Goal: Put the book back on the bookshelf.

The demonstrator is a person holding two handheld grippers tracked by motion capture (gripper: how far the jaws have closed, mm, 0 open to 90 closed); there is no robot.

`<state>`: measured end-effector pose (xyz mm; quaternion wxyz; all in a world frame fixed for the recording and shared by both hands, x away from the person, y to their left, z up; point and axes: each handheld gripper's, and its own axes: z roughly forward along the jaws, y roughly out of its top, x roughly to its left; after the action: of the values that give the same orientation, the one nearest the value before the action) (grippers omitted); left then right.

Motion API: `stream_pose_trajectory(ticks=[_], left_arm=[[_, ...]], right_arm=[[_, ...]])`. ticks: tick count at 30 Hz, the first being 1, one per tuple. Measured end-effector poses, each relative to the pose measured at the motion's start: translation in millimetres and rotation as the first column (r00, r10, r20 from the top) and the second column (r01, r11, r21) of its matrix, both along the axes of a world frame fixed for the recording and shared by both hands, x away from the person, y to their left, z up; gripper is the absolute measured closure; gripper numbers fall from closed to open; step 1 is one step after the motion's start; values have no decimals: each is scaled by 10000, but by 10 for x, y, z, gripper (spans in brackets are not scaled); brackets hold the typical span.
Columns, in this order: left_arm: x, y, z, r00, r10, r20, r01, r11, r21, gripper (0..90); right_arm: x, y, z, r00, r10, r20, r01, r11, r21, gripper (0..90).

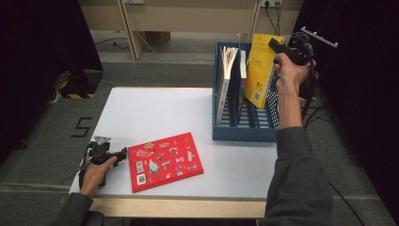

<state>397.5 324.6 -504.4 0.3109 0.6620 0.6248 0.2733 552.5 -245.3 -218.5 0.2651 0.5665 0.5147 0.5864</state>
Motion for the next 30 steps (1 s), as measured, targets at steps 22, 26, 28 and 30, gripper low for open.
stream_pose_trajectory(ticks=[22,26,28,30], left_arm=[[1,0,-1,10000,-25,-3,25,10000,30,150],[0,1,0,10000,-34,-11,34,10000,51,150],[0,0,-1,10000,-24,2,24,10000,35,150],[0,0,-1,10000,-26,0,26,10000,35,150]], right_arm=[[197,137,-606,9995,148,-264,-145,9998,103,727],[210,106,-776,9984,177,-538,-158,9993,353,725],[215,91,-860,9973,146,-714,-115,9990,436,723],[224,87,-945,9962,132,-858,-89,9987,507,722]])
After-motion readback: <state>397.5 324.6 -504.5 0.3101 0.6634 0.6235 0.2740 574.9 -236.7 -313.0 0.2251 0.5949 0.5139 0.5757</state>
